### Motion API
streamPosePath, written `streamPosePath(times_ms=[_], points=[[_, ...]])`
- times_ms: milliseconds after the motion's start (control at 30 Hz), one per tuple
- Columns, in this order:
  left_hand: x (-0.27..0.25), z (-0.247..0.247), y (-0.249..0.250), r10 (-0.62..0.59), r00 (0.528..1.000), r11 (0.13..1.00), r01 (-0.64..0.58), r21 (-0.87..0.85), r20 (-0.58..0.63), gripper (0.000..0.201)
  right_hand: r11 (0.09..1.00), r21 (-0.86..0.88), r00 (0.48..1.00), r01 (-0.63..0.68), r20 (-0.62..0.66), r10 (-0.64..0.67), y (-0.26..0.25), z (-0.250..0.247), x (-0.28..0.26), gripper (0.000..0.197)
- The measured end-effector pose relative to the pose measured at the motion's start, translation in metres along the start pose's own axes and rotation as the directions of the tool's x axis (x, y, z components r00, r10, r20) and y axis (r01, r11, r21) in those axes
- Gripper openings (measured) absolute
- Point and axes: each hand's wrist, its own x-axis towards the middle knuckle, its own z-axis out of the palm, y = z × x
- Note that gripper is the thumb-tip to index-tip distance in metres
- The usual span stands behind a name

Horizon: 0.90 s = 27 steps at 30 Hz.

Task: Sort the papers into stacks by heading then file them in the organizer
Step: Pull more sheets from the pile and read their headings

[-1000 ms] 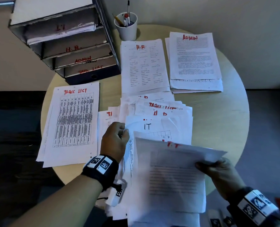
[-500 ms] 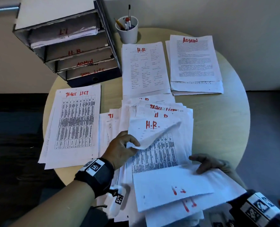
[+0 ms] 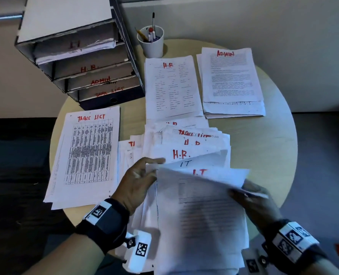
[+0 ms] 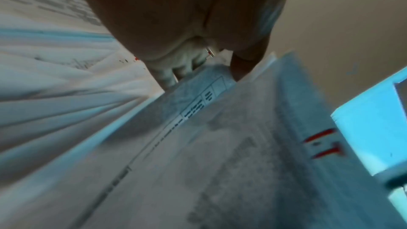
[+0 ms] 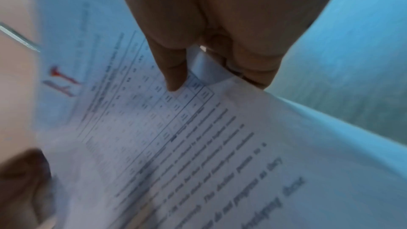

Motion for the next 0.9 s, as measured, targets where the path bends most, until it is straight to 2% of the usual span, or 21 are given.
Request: streamPosePath(times_ms=[67, 100, 133, 200, 233, 300, 367, 400, 433, 500, 533, 567, 600, 633, 667, 733, 833, 900], points=[[-0.002, 0.004, 0.009, 0.004, 0.999, 0.988, 0.002, -0.155, 0.044, 0.011, 1.0, -0.007, 0.998, 0.004, -0.065, -0.005, -0.01, 0.007, 0.007, 0.018], [-0.002, 0.007, 0.012, -0.016, 0.999, 0.973, 0.027, -0.231, 0.049, 0.011, 0.999, -0.046, 0.998, 0.007, -0.07, -0.01, -0.006, 0.009, 0.01, 0.024], [-0.001, 0.009, 0.016, -0.046, 0.998, 0.952, 0.06, -0.299, 0.053, 0.012, 0.998, -0.058, 0.997, 0.001, -0.075, -0.005, -0.006, 0.012, 0.013, 0.027], [0.006, 0.012, 0.019, -0.12, 0.992, 0.909, 0.126, -0.396, 0.04, 0.021, 0.999, -0.041, 0.996, -0.03, -0.081, 0.026, -0.006, 0.017, 0.017, 0.015], [0.01, 0.014, 0.02, -0.146, 0.989, 0.879, 0.147, -0.454, 0.037, 0.028, 0.999, -0.028, 0.996, -0.043, -0.085, 0.041, -0.012, 0.02, 0.016, 0.015], [0.014, 0.018, 0.027, -0.198, 0.98, 0.793, 0.178, -0.583, 0.029, 0.04, 0.996, 0.061, 0.993, -0.063, -0.095, 0.068, -0.018, 0.023, 0.017, 0.019], [0.016, 0.021, 0.028, -0.248, 0.969, 0.734, 0.192, -0.652, 0.005, 0.041, 0.978, 0.201, 0.986, -0.06, -0.14, 0.089, -0.023, 0.024, 0.016, 0.02], [0.016, 0.022, 0.026, -0.254, 0.967, 0.753, 0.199, -0.627, 0.002, 0.036, 0.961, 0.273, 0.981, -0.049, -0.168, 0.097, -0.024, 0.023, 0.016, 0.021], [0.014, 0.023, 0.023, -0.24, 0.971, 0.82, 0.199, -0.536, -0.005, 0.03, 0.945, 0.326, 0.976, -0.041, -0.19, 0.108, -0.027, 0.023, 0.016, 0.024], [0.007, 0.028, 0.012, -0.183, 0.983, 0.952, 0.184, -0.246, 0.026, 0.023, 0.917, 0.398, 0.977, -0.037, -0.18, 0.118, -0.03, 0.024, 0.015, 0.033], [0.005, 0.033, 0.009, -0.165, 0.986, 0.98, 0.168, -0.102, 0.038, 0.023, 0.902, 0.43, 0.979, -0.041, -0.162, 0.121, -0.031, 0.026, 0.016, 0.041], [0.005, 0.037, 0.008, -0.163, 0.987, 0.986, 0.163, -0.035, 0.018, 0.021, 0.886, 0.461, 0.982, -0.047, -0.14, 0.125, -0.031, 0.027, 0.017, 0.05], [0.005, 0.038, 0.01, -0.167, 0.986, 0.984, 0.165, -0.059, -0.018, 0.02, 0.866, 0.495, 0.983, -0.063, -0.117, 0.138, -0.031, 0.027, 0.019, 0.06], [0.007, 0.038, 0.013, -0.175, 0.984, 0.973, 0.167, -0.16, -0.039, 0.023, 0.853, 0.514, 0.984, -0.087, -0.09, 0.155, -0.032, 0.027, 0.019, 0.066], [0.011, 0.037, 0.013, -0.186, 0.982, 0.942, 0.166, -0.292, -0.041, 0.027, 0.863, 0.492, 0.983, -0.118, -0.063, 0.17, -0.033, 0.027, 0.018, 0.068], [0.018, 0.035, 0.014, -0.207, 0.978, 0.876, 0.171, -0.452, -0.031, 0.035, 0.94, 0.307, 0.986, -0.148, -0.022, 0.163, -0.037, 0.03, 0.011, 0.054], [0.023, 0.05, 0.012, -0.223, 0.975, 0.862, 0.209, -0.462, 0.025, 0.045, 0.995, -0.002, 0.992, -0.1, -0.073, 0.1, -0.04, 0.032, -0.001, 0.038], [0.025, 0.062, 0.015, -0.209, 0.976, 0.884, 0.215, -0.416, 0.061, 0.045, 0.992, -0.07, 0.989, -0.103, -0.117, 0.094, -0.041, 0.021, -0.003, 0.034]])
